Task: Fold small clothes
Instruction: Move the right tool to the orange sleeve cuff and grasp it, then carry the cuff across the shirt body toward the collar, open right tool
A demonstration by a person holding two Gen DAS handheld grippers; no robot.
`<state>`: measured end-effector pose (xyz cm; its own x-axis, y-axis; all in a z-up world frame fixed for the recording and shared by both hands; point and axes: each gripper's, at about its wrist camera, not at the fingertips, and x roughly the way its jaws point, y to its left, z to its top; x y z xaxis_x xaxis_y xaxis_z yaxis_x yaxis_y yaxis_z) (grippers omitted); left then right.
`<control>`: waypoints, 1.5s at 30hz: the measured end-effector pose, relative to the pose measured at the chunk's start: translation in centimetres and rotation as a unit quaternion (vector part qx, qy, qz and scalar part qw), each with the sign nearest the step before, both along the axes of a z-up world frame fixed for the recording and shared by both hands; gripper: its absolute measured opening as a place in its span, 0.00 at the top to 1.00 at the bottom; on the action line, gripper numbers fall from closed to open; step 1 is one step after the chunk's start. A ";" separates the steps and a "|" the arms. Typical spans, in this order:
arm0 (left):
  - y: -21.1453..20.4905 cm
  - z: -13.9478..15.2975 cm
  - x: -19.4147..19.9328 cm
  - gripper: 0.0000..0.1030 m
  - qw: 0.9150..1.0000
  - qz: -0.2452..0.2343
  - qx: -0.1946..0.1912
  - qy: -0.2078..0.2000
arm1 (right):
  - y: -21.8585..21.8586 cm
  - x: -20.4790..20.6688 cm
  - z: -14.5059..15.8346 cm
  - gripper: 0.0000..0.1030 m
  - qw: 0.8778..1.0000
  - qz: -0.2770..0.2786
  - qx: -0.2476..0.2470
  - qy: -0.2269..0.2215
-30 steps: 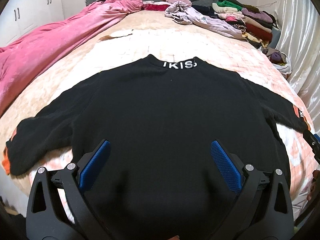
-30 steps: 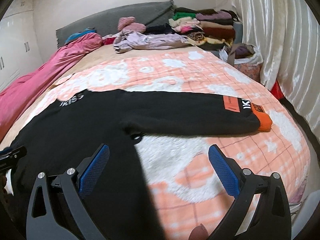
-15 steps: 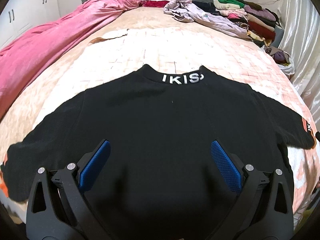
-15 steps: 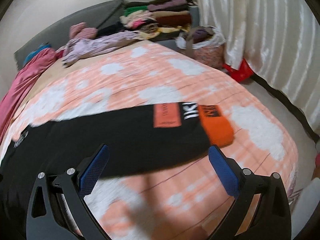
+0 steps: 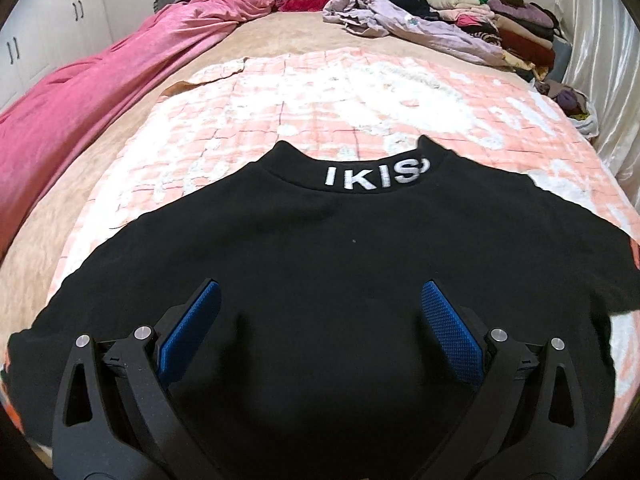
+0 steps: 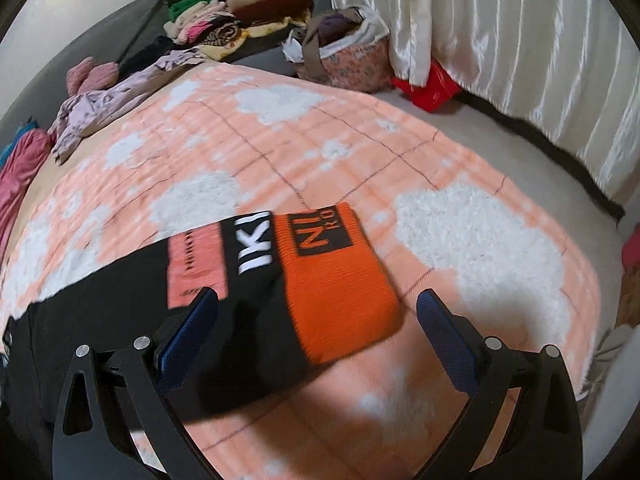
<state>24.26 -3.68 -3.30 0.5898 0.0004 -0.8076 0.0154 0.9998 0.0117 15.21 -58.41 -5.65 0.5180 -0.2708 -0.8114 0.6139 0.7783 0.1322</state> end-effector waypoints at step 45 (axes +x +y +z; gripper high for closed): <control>9.2 1.1 -1.2 0.09 0.992 0.051 -0.106 -0.053 | 36.5 7.4 9.7 0.83 0.880 0.437 0.117 -0.143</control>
<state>23.05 5.48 -2.20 0.6775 -0.0979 -0.7290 -0.0763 0.9764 -0.2020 22.61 -21.92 4.01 0.6368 0.4906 -0.5948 -0.2910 0.8673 0.4038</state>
